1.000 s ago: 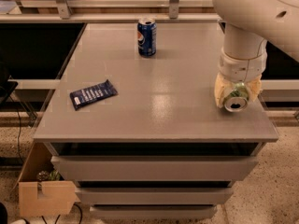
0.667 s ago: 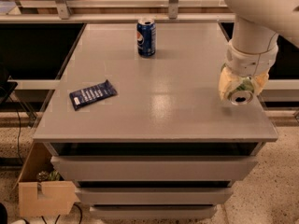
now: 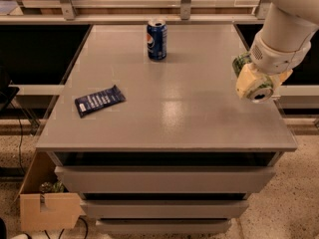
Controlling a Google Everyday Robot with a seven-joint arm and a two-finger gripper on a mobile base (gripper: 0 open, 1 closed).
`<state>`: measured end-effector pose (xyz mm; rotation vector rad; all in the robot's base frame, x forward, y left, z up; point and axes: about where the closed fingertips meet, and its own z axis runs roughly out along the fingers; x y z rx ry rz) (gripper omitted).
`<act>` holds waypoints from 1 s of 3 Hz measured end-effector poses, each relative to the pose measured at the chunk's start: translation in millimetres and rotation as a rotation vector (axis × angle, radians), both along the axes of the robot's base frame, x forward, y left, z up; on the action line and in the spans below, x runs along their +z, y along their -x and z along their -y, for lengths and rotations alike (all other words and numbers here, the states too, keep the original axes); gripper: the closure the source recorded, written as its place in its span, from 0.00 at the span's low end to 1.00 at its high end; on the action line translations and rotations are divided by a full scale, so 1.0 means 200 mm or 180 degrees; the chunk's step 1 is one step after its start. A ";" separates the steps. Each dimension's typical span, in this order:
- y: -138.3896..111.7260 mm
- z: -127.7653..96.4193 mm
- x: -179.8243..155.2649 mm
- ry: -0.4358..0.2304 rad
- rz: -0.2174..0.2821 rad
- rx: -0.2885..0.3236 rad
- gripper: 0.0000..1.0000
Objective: Move green can near pepsi can
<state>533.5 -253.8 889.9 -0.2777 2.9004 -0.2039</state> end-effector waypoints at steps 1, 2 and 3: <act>0.00 0.00 0.00 0.0003 -0.0004 0.0002 1.00; -0.04 -0.02 0.03 0.0090 0.0152 0.0335 1.00; -0.15 -0.09 0.12 0.0308 0.0413 0.0972 1.00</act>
Offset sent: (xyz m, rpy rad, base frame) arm 0.0318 0.0170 0.0266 -0.1009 -0.1732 0.3832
